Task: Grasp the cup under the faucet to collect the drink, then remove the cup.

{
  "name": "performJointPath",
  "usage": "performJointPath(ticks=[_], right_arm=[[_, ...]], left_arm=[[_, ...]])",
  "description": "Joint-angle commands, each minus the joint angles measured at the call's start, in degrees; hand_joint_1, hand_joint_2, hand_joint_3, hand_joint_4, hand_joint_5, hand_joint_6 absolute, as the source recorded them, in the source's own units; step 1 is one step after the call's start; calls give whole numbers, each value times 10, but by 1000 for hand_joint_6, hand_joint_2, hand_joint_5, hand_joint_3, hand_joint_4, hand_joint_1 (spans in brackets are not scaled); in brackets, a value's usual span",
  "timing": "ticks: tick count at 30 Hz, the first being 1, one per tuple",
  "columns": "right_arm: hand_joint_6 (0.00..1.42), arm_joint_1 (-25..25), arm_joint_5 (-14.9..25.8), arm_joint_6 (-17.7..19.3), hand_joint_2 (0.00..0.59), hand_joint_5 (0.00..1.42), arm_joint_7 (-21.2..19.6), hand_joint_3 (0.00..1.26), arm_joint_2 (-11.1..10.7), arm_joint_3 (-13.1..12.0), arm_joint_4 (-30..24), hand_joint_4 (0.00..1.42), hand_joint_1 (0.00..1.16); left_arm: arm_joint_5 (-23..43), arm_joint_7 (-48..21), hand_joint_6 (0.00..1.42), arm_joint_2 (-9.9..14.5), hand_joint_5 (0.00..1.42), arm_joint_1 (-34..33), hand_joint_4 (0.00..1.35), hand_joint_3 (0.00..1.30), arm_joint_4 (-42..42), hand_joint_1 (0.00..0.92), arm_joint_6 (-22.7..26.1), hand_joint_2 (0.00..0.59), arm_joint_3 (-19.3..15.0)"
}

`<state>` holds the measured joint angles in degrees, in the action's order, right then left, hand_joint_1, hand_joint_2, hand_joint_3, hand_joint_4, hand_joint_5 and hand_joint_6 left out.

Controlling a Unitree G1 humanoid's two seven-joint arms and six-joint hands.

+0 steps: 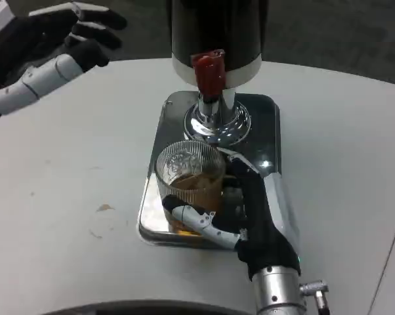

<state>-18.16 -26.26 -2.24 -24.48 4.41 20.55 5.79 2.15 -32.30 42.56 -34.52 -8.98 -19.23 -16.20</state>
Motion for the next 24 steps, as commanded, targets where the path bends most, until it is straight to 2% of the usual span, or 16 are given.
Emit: performJointPath(ticks=[1, 8, 13, 19, 24], right_arm=[[711, 10, -7, 4, 238, 727, 3, 587, 14, -2, -34, 623, 785], [725, 26, -11, 1, 238, 737, 23, 587, 6, -4, -54, 628, 785], [727, 33, -19, 0, 234, 747, 37, 587, 2, -3, -66, 619, 798], [727, 42, -24, -4, 220, 755, 45, 577, 0, -11, -86, 612, 846], [749, 60, -29, -1, 217, 772, 59, 585, -11, -16, -112, 611, 867]], left_arm=[[13, 15, 438, 17, 456, 50, 372, 339, 31, 0, 9, 102, -37], [9, 23, 438, 29, 450, 144, 372, 339, 70, 0, 17, 102, -87], [9, 30, 438, 27, 448, 202, 372, 340, 96, 0, 22, 105, -115], [2, 43, 438, 14, 448, 267, 372, 340, 126, 0, 26, 106, -129], [-25, 56, 411, 6, 387, 320, 339, 321, 160, 0, 21, 105, -122]])
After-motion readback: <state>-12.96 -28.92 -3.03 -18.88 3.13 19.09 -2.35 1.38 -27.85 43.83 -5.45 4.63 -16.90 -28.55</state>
